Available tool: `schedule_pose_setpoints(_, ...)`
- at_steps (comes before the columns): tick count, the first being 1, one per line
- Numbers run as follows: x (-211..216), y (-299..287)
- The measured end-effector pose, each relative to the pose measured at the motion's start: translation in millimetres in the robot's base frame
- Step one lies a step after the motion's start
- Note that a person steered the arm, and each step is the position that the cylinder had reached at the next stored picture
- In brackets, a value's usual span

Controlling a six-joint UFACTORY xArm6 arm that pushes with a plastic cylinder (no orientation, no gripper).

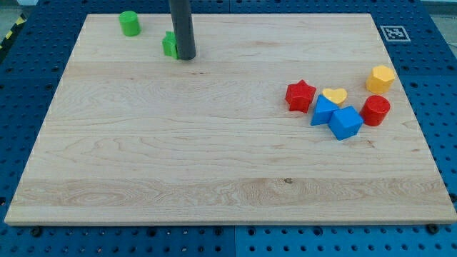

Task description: Nudge red circle left a bit

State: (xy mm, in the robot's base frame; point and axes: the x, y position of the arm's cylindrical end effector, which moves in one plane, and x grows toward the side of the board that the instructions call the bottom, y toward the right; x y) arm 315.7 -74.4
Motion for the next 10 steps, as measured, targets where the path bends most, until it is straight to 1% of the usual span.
schedule_pose_setpoints(1, 2.7, 38.5)
schedule_pose_setpoints(2, -4.9, 36.0)
schedule_pose_setpoints(3, -6.5, -1.0)
schedule_pose_setpoints(4, -9.2, -18.6)
schedule_pose_setpoints(5, -4.9, -2.5)
schedule_pose_setpoints(6, 8.1, 52.5)
schedule_pose_setpoints(8, -15.1, 167.4)
schedule_pose_setpoints(9, -30.6, 246.1)
schedule_pose_setpoints(10, -21.1, 345.5)
